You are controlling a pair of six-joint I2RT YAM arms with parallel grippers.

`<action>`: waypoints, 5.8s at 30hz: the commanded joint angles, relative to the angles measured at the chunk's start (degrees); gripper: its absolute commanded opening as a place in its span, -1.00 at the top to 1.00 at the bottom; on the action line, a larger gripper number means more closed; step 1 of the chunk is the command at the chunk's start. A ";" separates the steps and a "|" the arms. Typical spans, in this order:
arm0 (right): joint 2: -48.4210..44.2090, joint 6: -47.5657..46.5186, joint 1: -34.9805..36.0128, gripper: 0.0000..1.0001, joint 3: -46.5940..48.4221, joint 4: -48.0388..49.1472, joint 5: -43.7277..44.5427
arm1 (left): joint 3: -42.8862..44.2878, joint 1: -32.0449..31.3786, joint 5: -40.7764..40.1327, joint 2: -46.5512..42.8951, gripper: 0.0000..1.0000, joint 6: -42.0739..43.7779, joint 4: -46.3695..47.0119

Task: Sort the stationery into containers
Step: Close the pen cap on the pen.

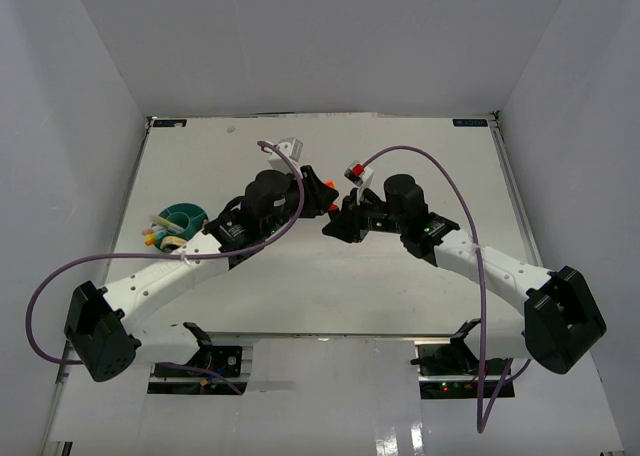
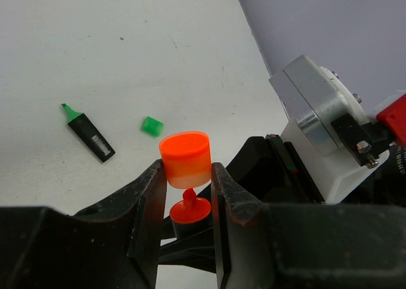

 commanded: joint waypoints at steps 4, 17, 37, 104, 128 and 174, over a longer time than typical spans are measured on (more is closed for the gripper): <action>-0.41 -1.10 0.29 0.85 2.17 0.64 0.92 | 1.88 -0.74 -3.08 -3.78 0.66 2.51 0.93; -1.46 -1.89 0.29 0.85 2.87 0.11 1.45 | 1.62 -0.65 -1.16 -3.70 0.68 4.01 0.06; -3.57 -2.86 0.29 0.85 3.05 0.99 0.74 | 1.70 -0.65 0.95 -1.94 0.67 2.25 -0.65; -7.26 -9.01 -3.57 0.85 0.15 6.35 -5.31 | -4.54 -0.13 11.31 -19.16 -0.96 17.62 -2.67; -1.29 -9.62 -8.42 0.85 12.54 -0.86 -23.08 | 6.28 19.74 62.65 -3.00 -0.83 17.20 22.29; 0.29 -8.04 -7.89 0.85 13.16 0.02 -25.71 | 7.86 14.02 57.82 5.71 0.05 10.78 26.07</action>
